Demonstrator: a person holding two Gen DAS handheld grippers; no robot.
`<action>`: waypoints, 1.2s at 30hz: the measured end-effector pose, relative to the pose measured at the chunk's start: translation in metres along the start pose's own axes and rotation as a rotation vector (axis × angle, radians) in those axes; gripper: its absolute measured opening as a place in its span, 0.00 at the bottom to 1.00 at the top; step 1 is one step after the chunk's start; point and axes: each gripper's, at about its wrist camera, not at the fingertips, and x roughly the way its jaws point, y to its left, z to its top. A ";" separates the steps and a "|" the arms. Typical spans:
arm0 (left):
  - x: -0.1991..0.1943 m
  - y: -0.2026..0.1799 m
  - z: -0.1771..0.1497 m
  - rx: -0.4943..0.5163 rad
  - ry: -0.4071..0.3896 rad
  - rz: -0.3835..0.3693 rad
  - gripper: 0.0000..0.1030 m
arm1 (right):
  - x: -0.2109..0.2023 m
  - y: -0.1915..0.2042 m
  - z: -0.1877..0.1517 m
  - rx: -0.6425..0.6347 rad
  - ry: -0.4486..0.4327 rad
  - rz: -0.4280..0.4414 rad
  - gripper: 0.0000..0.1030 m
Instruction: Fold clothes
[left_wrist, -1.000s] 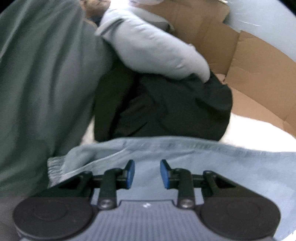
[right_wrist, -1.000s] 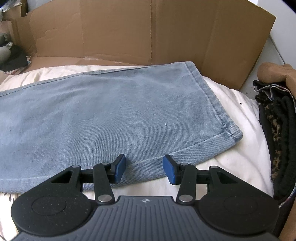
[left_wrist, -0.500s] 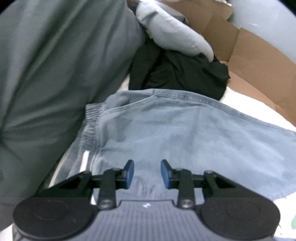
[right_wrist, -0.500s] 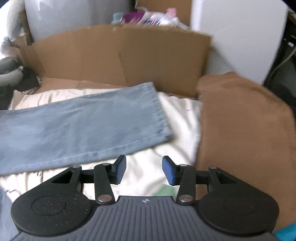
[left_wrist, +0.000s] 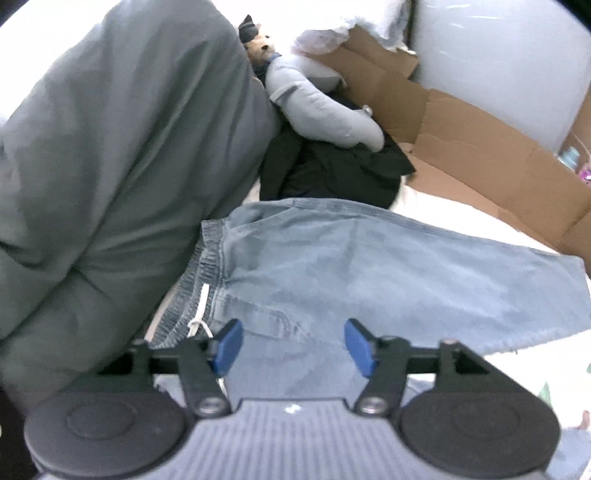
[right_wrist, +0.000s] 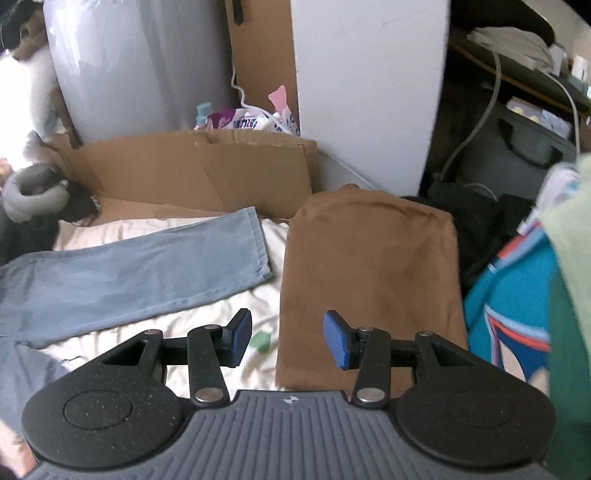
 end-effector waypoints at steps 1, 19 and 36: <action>-0.004 -0.002 -0.001 -0.001 0.006 0.003 0.66 | -0.010 -0.003 -0.005 0.011 0.006 0.007 0.50; -0.059 -0.046 -0.011 0.070 0.001 -0.029 0.80 | -0.129 -0.008 -0.109 0.122 -0.093 -0.007 0.67; 0.062 -0.012 -0.107 0.004 0.149 0.009 0.79 | -0.031 0.038 -0.233 0.140 0.127 0.005 0.67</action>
